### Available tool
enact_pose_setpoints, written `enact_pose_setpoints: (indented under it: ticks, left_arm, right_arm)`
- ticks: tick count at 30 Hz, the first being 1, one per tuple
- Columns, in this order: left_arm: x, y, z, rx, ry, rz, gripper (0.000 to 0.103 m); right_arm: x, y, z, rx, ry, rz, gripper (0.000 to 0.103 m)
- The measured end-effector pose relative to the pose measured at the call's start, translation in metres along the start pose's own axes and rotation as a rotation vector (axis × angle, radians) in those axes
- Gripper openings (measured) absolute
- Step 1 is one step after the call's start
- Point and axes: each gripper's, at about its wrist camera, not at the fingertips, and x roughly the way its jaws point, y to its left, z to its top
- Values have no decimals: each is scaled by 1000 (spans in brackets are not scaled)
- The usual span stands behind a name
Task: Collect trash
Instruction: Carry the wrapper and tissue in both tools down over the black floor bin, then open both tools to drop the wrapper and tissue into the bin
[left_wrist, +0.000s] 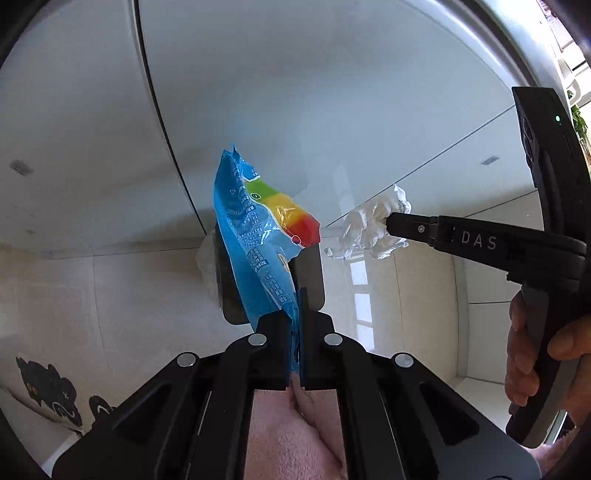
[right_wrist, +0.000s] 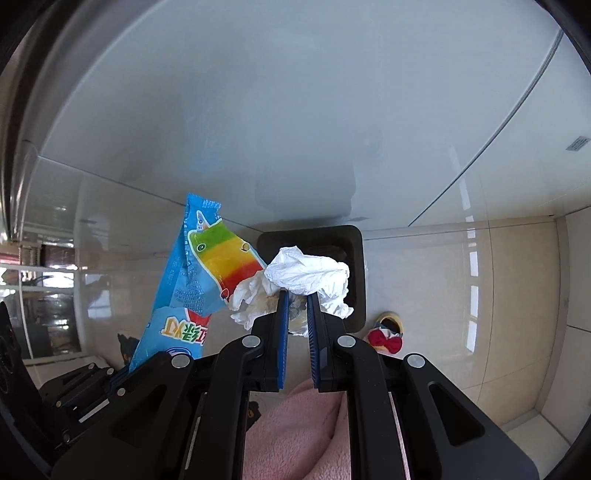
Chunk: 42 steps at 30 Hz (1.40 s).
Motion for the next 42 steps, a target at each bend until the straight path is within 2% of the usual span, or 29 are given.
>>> enact_pose_setpoints:
  ticks: [5,8,12,14,20,21,22,24,25,27,29,30,31,33,34,36,42]
  left_arm:
    - [48,12,4,-51,15,-34,1]
    - [77,14,10,-64,26,-49,1]
    - [106,11,11,-50,51,-33,1]
    - [112,15,2,-44,63,-31,1]
    - [113,13,5,-40,72,-33,4]
    - [114,12,9,-49,72,-35,9]
    - [113,12,13,-55,70,-39,12]
    - [110,7,17,-60,59,-35,23]
    - [108,6,18,-63,56,-39,26]
    - [94,13,16,-70,49,-39,41]
    - [88,11,17,-72,33,-31,50]
    - [82,11,17,-74,23,-27,58]
    - [74,11,18,-79,12,-25,62]
    - [55,9,20,-93,-13,-29,77]
    - [44,7,23,-94,-28,-27,81]
    - [22,4,26,-90,-52,-27,90]
    - [-42,-10,32,-56,-125,-32,95]
  right_arm:
    - [55,-22,1,98,86,66,11]
    - [81,-31,4,134,98,70,11]
    - [104,-45,8,192,101,85,12]
    - [112,-49,10,204,104,84,14]
    - [127,-55,13,221,117,95,16]
    - [128,-55,14,227,129,104,23]
    - [130,-56,14,240,141,122,40]
    - [130,-58,15,271,128,143,56]
    - [129,-58,16,271,116,142,56]
    - [129,-58,18,269,115,142,57]
    - [125,-58,19,274,111,140,66]
    - [123,-57,20,272,102,134,76]
    - [117,-57,21,268,90,122,85]
    - [101,-54,23,254,59,91,92]
    - [91,-52,24,245,44,77,97]
    - [68,-47,27,224,18,45,100]
    - [-11,-28,32,144,-46,9,100]
